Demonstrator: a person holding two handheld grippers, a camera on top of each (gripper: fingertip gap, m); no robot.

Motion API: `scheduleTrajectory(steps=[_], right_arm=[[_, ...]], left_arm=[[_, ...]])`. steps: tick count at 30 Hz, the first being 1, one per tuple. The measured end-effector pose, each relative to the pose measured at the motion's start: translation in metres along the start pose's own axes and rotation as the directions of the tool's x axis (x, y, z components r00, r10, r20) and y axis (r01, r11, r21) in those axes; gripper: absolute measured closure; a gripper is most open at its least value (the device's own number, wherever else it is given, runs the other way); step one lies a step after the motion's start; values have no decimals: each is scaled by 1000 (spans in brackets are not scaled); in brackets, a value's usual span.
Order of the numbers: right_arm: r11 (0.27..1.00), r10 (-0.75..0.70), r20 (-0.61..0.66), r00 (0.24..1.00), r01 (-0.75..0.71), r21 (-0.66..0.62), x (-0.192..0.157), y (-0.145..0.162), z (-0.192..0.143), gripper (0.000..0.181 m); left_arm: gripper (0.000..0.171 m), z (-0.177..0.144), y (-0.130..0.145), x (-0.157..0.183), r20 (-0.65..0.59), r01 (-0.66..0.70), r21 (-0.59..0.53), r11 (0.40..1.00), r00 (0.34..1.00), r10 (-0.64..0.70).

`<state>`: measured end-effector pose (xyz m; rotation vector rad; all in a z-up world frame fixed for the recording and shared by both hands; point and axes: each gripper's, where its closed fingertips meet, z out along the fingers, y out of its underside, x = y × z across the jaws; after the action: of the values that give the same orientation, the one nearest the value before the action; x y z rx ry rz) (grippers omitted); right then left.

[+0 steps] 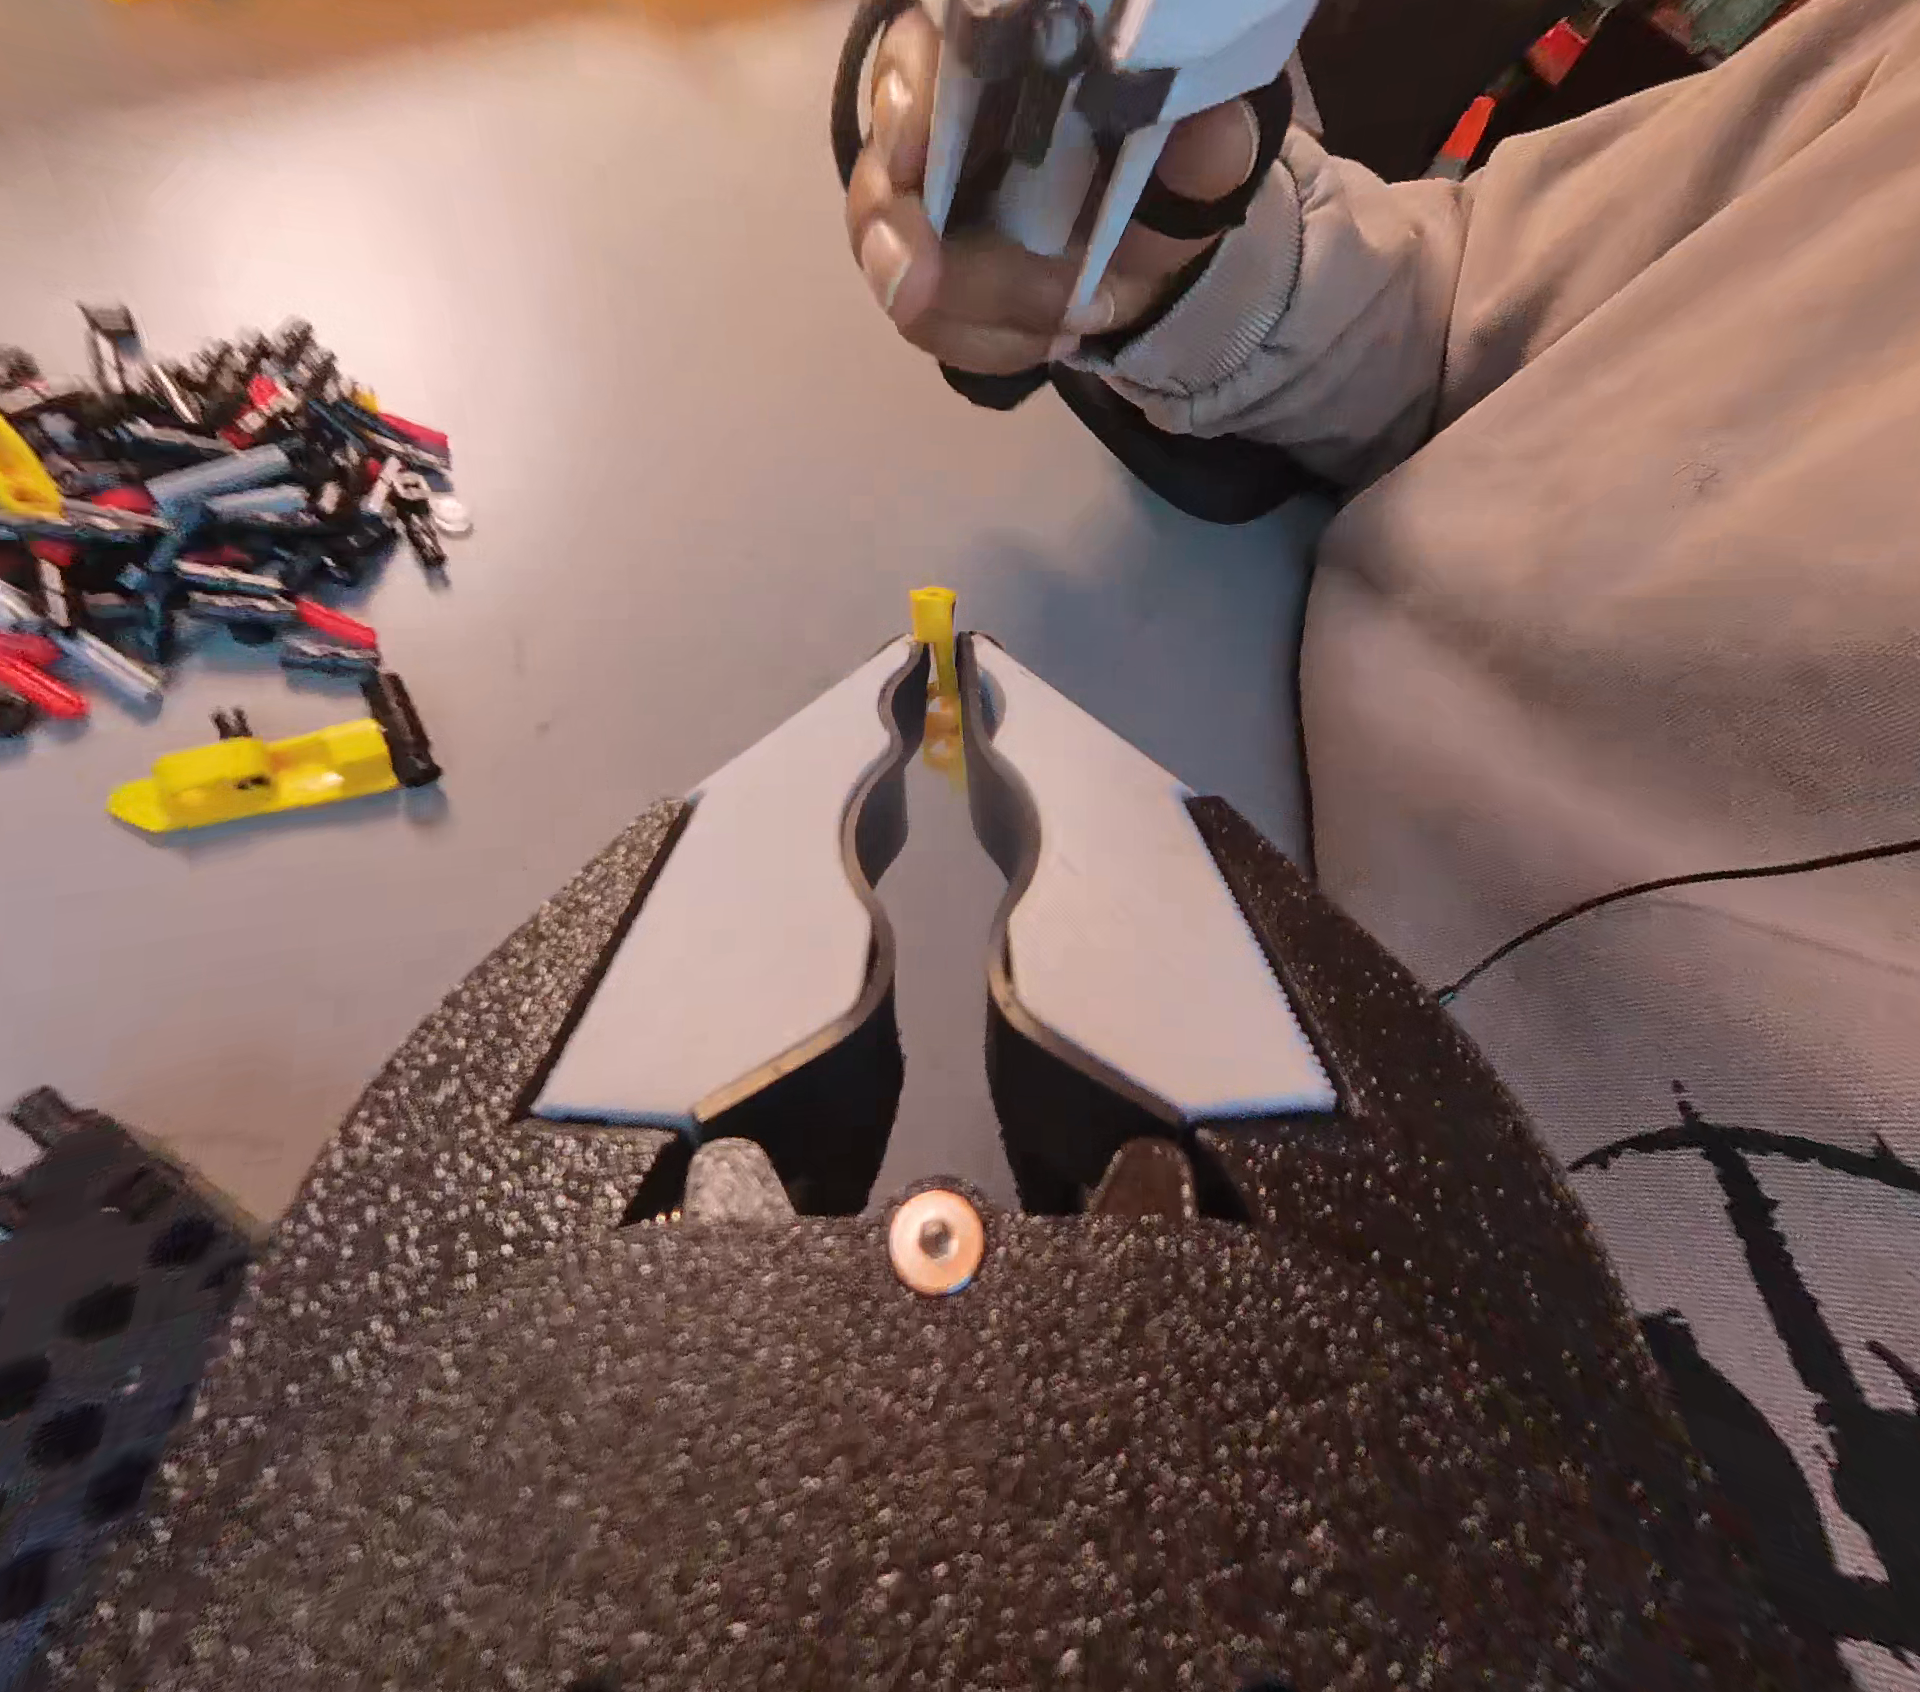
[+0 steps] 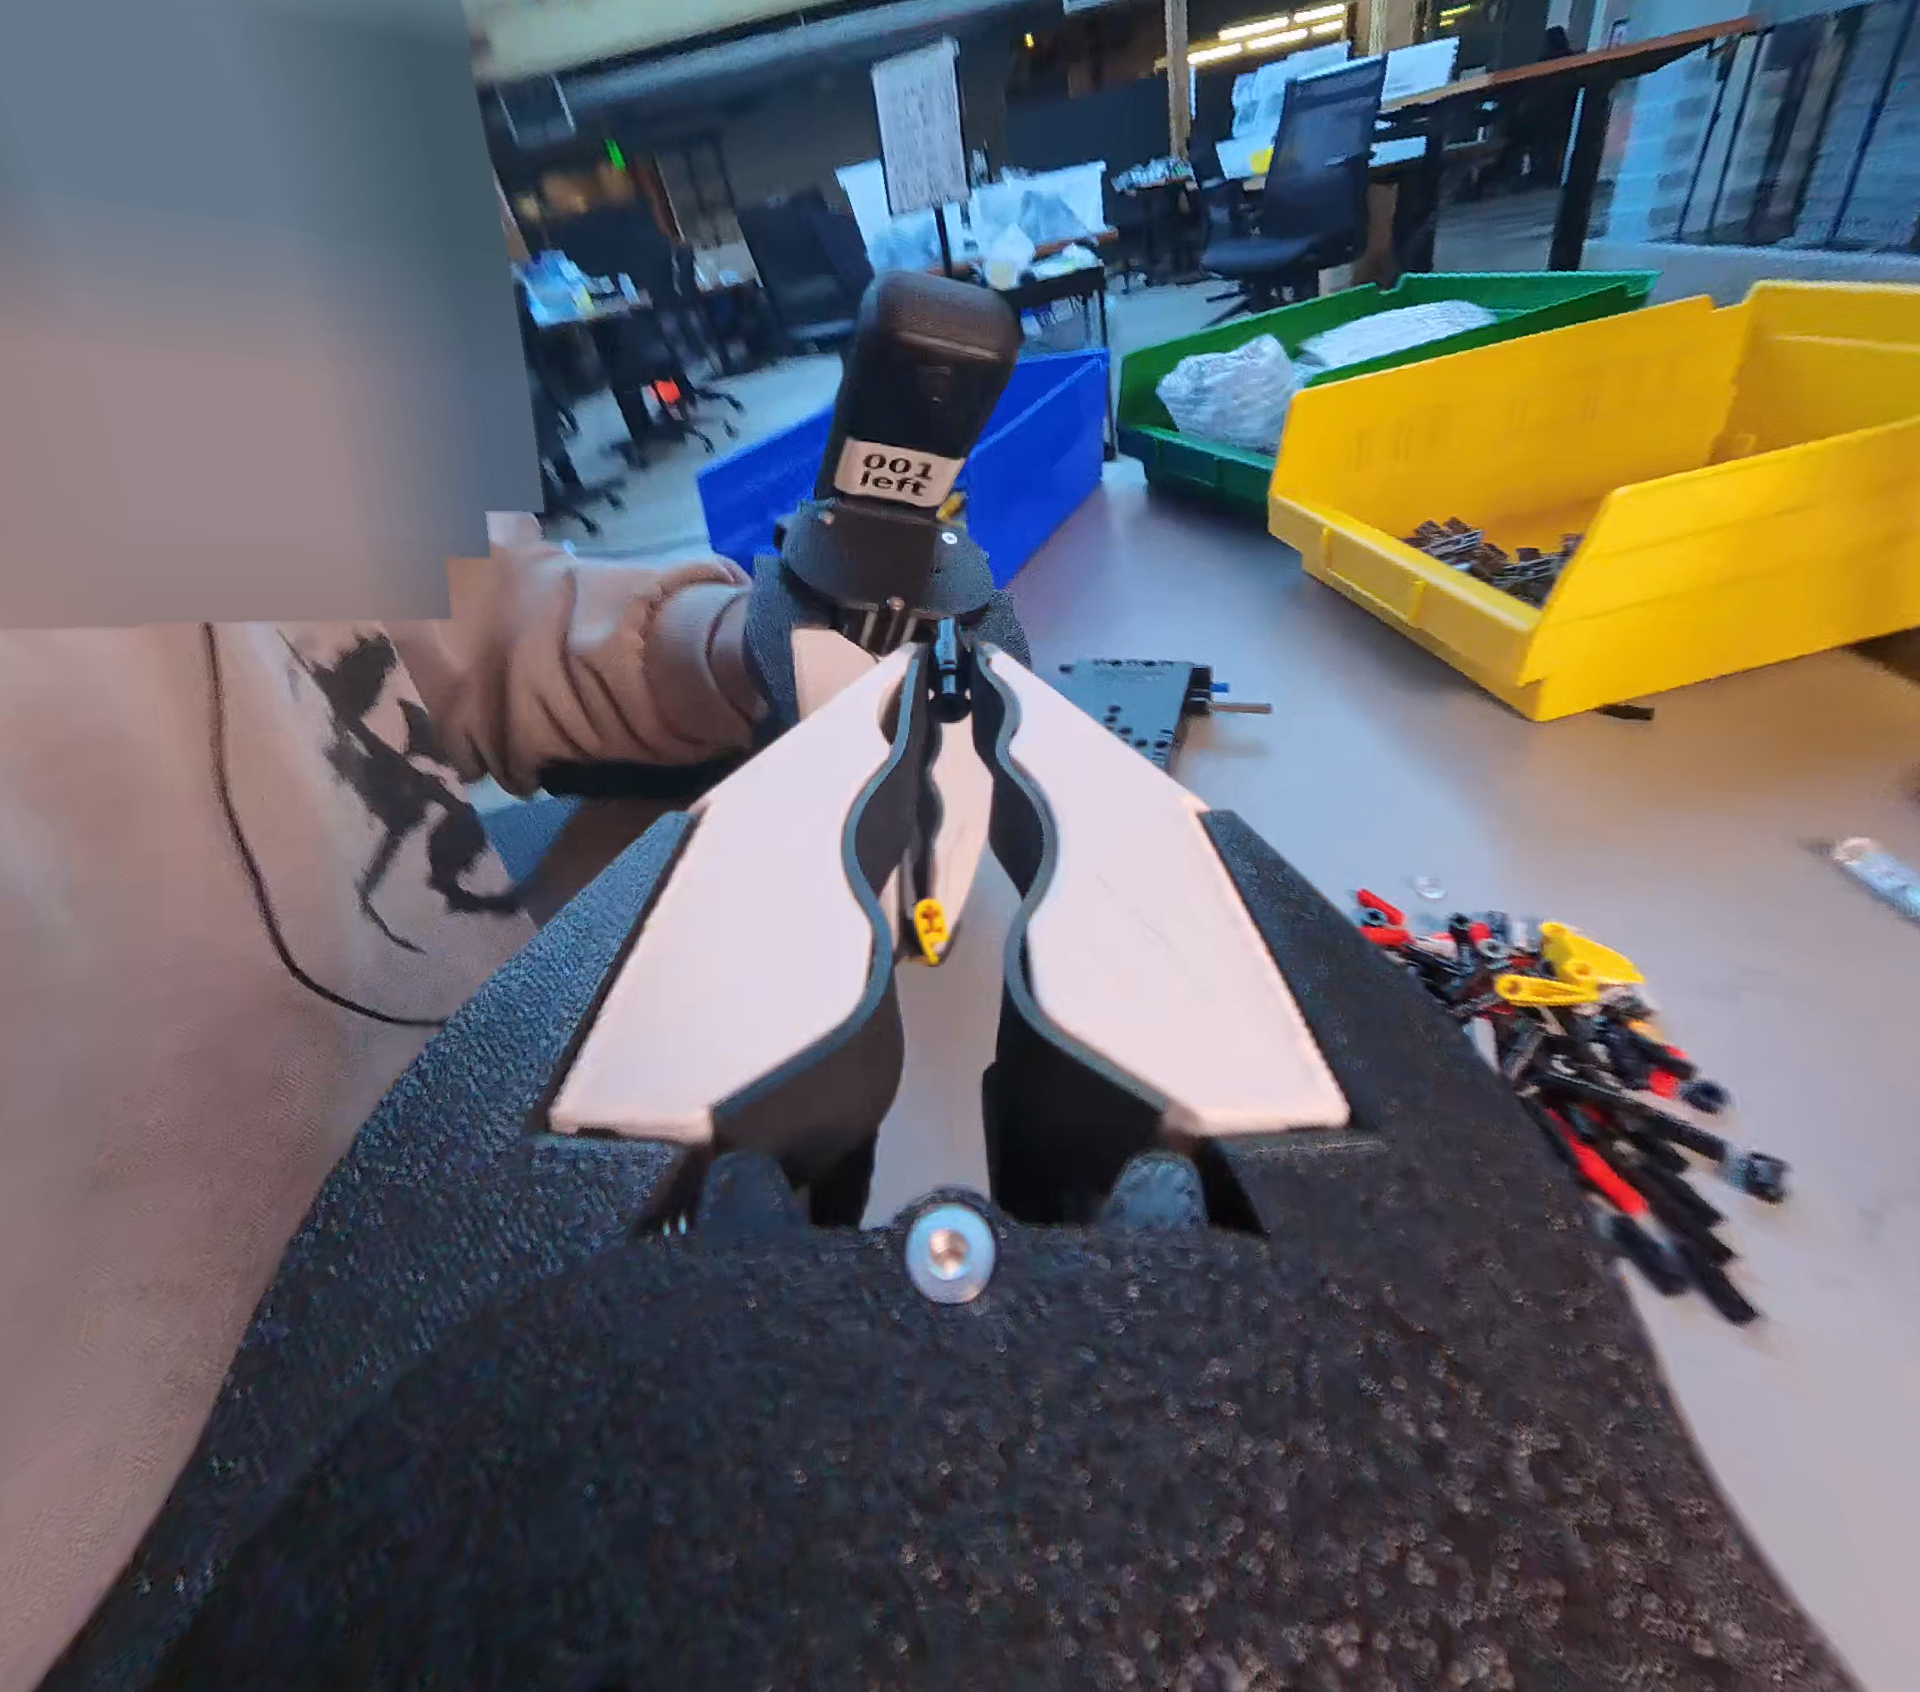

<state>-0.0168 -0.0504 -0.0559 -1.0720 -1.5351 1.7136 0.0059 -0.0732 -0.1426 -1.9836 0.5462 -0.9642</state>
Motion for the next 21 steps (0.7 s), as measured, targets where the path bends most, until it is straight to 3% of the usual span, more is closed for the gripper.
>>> scheduleTrajectory(steps=[4, 8, 11, 15, 18, 21], right_arm=[[982, -165, -21, 986, 162, -97, -5, 17, 2, 175], [951, -280, -10, 960, 276, -137, -13, 24, 6, 175], [920, -362, -16, 932, 354, -169, -14, 28, 8, 175], [878, -431, -3, 903, 418, -232, -15, 40, 11, 175], [858, -429, 15, 903, 413, -305, -11, 58, 12, 175], [856, -389, 59, 919, 385, -346, -12, 71, 10, 175]], left_arm=[[151, -1, 15, -6, 18, 42, -60, 997, 999, -41], [140, -24, -22, 6, -144, 160, 167, 973, 980, -136], [138, -33, -32, 13, -239, 235, 231, 944, 954, -180], [139, -20, -12, 6, -165, 204, 118, 972, 969, -183], [140, -19, -15, 15, -159, 125, 123, 985, 982, -105], [139, -16, -6, 9, -72, 46, 71, 996, 997, -41]])
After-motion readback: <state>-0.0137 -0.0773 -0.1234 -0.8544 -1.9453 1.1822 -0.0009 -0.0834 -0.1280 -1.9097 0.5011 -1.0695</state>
